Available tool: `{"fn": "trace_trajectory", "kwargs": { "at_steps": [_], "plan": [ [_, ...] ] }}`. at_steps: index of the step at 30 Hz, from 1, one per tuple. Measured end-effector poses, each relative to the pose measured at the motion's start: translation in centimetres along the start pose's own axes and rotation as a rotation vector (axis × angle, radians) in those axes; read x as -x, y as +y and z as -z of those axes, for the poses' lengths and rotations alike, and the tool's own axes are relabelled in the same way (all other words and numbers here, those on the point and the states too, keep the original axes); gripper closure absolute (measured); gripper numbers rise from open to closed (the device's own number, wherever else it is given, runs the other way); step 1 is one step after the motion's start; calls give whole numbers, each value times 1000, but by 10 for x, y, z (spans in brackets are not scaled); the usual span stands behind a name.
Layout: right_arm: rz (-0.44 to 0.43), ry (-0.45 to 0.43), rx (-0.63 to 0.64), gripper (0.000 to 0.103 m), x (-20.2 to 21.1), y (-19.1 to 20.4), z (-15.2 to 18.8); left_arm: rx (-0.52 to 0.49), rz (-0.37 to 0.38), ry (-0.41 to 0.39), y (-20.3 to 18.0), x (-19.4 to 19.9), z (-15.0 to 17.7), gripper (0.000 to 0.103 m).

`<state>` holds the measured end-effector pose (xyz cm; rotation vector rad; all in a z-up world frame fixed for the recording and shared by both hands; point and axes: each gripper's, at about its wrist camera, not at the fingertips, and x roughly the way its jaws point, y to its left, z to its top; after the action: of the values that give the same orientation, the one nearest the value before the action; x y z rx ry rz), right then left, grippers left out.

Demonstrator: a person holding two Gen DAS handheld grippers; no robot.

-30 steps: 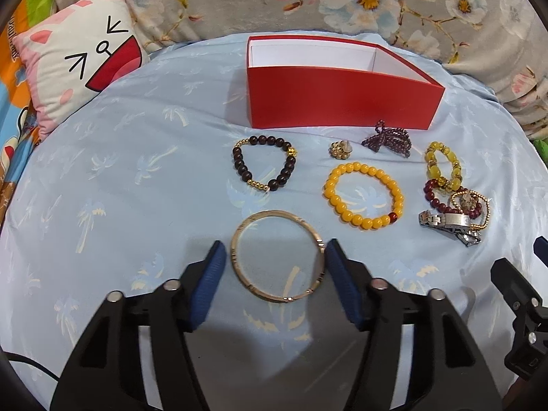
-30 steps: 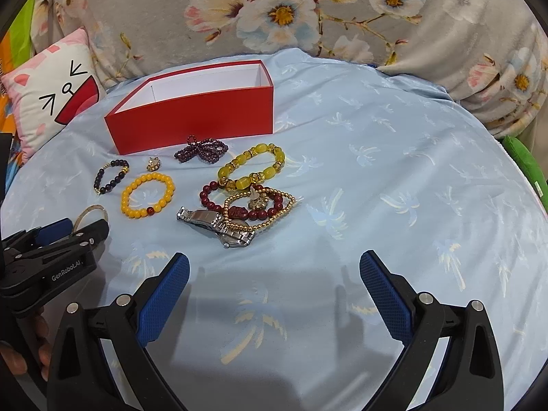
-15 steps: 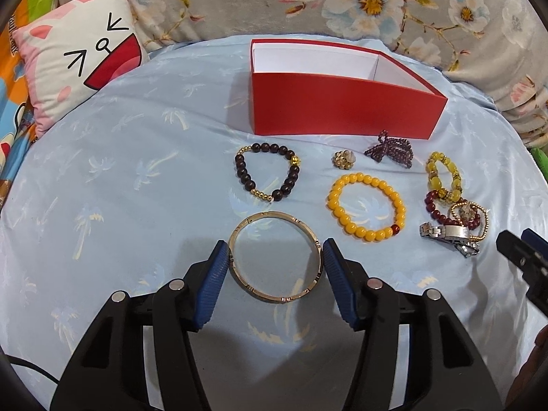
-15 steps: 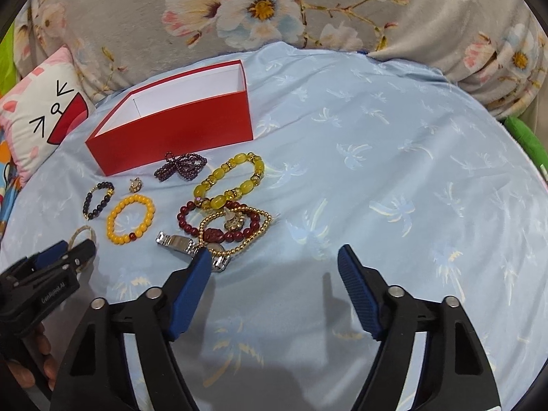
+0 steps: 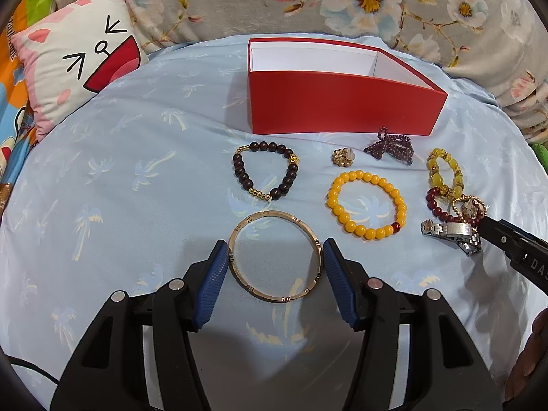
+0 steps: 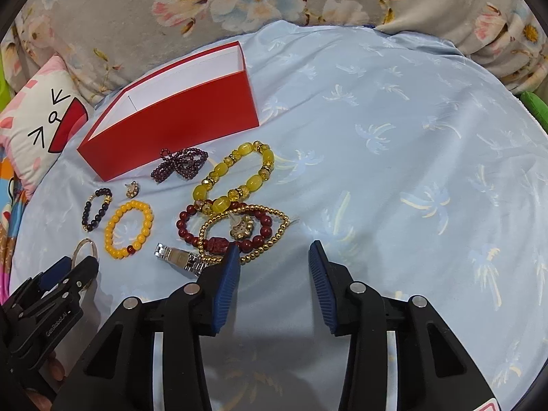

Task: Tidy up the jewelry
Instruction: 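Grasp the gold chain bracelet with the right tool while the left tool holds the bangle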

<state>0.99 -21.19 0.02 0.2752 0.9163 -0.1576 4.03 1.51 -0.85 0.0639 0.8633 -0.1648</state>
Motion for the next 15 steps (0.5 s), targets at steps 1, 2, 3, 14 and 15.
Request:
{"fn": "trace_trajectory", "kwargs": {
  "at_steps": [1, 2, 3, 14, 15],
  "plan": [
    [-9, 1, -8, 63, 0, 0, -1, 0, 0, 0, 0, 0, 0, 49],
    [-22, -2, -18, 63, 0, -1, -3, 0, 0, 0, 0, 0, 0, 49],
    [-26, -7, -25, 63, 1, -1, -4, 0, 0, 0, 0, 0, 0, 49],
    [-16, -10, 1, 73, -5, 6, -2, -3, -4, 0, -1, 0, 0, 48],
    [-18, -12, 5, 79, -5, 6, -2, -3, -4, 0, -1, 0, 0, 48]
  ]
}}
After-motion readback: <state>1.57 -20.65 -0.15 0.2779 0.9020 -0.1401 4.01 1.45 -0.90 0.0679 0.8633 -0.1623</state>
